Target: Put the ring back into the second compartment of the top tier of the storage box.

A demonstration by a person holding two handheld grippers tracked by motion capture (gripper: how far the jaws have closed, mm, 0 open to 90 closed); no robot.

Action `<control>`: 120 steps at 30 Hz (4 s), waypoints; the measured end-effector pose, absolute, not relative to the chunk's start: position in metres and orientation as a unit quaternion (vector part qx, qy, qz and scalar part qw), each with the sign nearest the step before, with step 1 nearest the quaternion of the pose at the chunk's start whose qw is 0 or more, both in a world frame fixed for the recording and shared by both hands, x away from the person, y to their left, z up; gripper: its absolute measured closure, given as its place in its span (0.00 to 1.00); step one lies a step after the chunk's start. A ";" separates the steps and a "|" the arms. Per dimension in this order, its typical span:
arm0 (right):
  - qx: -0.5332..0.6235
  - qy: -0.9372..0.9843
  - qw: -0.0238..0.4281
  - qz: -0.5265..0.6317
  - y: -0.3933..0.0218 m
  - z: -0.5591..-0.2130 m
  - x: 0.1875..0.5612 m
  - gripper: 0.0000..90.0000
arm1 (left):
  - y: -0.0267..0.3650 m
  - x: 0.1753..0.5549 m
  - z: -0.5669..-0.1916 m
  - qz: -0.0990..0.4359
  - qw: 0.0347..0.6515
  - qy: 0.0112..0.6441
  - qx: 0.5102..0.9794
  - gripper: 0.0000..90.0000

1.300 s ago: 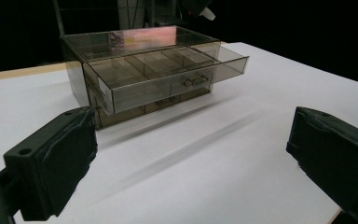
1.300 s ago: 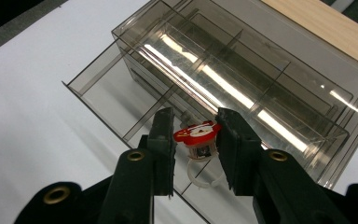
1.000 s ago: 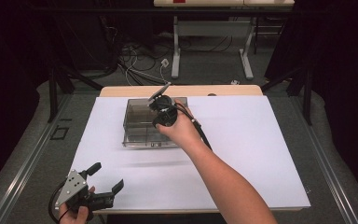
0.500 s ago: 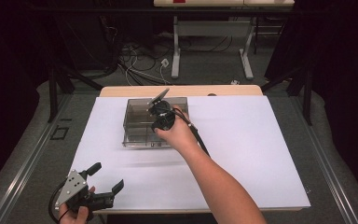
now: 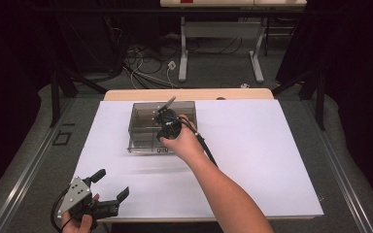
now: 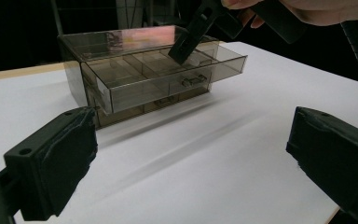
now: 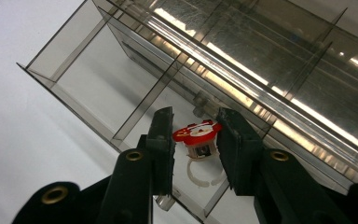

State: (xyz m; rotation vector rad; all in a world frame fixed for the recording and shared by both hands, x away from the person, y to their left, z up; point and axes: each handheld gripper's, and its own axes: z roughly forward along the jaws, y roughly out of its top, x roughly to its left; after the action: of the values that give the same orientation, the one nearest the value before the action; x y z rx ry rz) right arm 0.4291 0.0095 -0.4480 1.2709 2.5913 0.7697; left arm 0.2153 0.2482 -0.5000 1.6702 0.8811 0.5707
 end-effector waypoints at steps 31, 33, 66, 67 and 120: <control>0.419 0.862 0.074 0.276 0.011 -0.445 0.426 0.66 | 0.247 0.215 -0.500 0.239 0.551 0.373 0.707 0.02; 0.420 0.856 0.078 0.290 0.010 -0.446 0.426 0.65 | 0.247 0.215 -0.500 0.239 0.551 0.373 0.707 0.02; 0.363 0.842 0.130 0.378 -0.021 -0.435 0.420 0.45 | 0.241 0.226 -0.501 0.232 0.555 0.366 0.711 0.02; 0.360 0.844 0.129 0.376 -0.022 -0.434 0.419 0.44 | 0.241 0.227 -0.501 0.231 0.554 0.365 0.712 0.02; 0.399 0.718 0.286 0.493 -0.241 -0.474 0.277 0.00 | 0.233 0.235 -0.504 0.225 0.552 0.369 0.714 0.02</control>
State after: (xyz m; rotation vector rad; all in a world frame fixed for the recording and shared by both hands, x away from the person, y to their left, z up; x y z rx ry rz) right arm 0.2771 -0.2412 -0.4736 1.0681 1.9209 1.3174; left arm 0.2348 0.2333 -0.5039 1.6878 0.8723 0.5328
